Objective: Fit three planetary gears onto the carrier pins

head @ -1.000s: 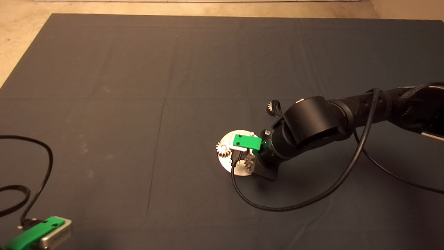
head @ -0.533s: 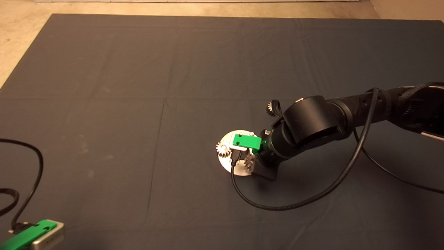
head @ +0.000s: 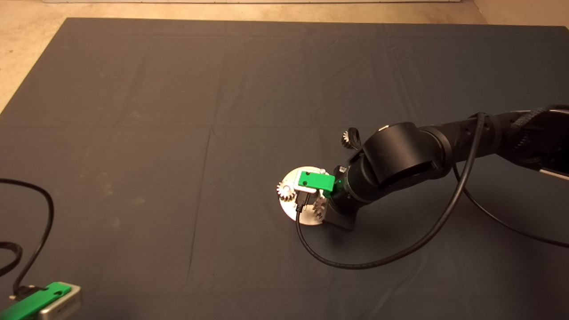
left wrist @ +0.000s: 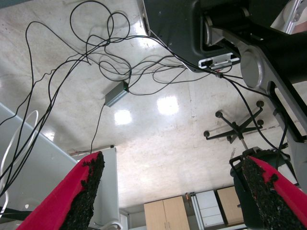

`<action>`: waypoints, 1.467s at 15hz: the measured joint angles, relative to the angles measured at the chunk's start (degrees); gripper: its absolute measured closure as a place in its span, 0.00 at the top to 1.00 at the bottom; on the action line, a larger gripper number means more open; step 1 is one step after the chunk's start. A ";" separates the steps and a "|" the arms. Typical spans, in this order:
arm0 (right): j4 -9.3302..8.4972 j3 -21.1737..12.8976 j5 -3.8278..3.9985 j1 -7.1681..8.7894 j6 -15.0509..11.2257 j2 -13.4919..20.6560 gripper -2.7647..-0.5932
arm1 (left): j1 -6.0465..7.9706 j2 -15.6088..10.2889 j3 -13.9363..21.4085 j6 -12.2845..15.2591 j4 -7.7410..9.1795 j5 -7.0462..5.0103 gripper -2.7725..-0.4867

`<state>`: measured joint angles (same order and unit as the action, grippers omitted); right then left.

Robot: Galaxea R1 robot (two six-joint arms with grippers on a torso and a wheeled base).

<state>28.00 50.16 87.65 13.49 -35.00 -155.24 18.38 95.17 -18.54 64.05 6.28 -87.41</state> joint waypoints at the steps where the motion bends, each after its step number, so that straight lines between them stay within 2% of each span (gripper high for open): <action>1: 0.00 0.00 0.05 -0.10 0.00 -0.02 0.16 | 0.00 0.00 0.00 0.00 0.00 0.00 0.68; 11: 0.07 0.00 0.52 -0.48 0.02 -0.19 0.16 | 0.00 -0.13 0.02 -0.05 0.13 0.00 0.68; 22: 0.05 -0.02 0.33 -0.33 0.00 -0.14 0.16 | 0.00 -0.13 0.02 -0.05 0.13 0.00 0.68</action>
<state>28.05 50.14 87.98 13.17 -35.00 -155.38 18.38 95.04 -18.52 64.00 6.41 -87.41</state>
